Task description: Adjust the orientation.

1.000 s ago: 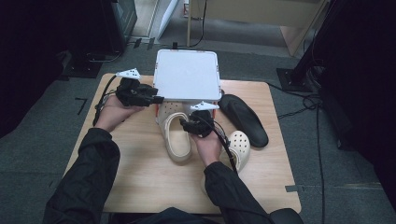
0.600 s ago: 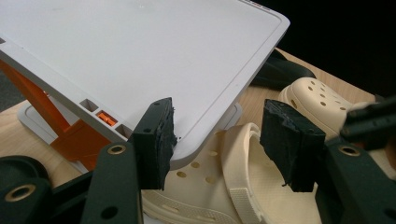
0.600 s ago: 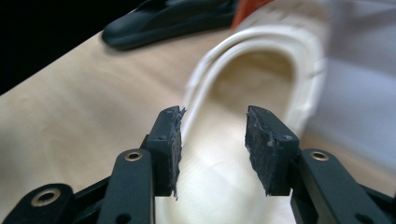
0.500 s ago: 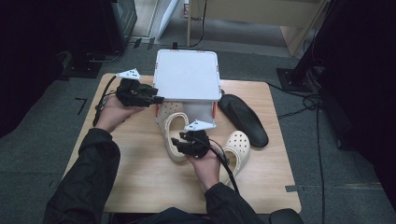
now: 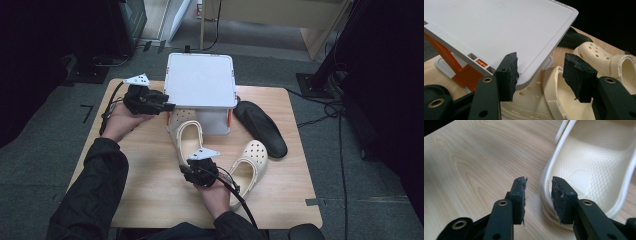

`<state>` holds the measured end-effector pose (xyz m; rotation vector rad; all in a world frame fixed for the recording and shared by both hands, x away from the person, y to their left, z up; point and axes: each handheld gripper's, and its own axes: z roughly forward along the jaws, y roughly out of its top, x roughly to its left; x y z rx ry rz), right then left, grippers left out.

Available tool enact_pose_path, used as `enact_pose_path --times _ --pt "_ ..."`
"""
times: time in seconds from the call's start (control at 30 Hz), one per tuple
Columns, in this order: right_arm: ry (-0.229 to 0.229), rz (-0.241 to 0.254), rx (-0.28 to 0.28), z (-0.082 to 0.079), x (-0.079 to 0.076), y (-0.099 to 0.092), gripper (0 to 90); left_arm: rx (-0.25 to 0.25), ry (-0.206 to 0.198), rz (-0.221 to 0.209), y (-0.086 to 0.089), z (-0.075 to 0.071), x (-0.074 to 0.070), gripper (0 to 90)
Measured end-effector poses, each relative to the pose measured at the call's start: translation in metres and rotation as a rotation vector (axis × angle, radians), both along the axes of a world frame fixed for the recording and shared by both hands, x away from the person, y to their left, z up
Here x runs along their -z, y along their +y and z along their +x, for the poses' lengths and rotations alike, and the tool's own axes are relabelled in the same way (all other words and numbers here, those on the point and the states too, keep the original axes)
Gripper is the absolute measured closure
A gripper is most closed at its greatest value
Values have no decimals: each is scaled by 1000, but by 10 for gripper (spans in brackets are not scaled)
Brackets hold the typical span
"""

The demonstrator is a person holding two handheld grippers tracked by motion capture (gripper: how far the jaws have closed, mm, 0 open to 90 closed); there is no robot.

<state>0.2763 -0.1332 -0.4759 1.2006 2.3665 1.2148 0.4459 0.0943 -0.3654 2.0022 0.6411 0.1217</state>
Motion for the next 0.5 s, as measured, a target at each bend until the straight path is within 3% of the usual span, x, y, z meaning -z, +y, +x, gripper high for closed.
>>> enact_pose_path --times 0.1,0.2,0.23,0.37,0.5 --pt "0 -34 2 4 4 6 682 1 -8 6 0 0 0 467" --pt "-18 -70 12 7 4 9 802 1 -10 5 1 0 0 486" --pt "-21 -79 5 8 4 10 806 0 -10 4 1 0 1 490" --pt "-25 -88 -20 11 2 14 814 2 -15 4 1 0 1 501" --pt "-1 -58 -11 15 3 17 821 6 -20 7 -1 -1 1 507"
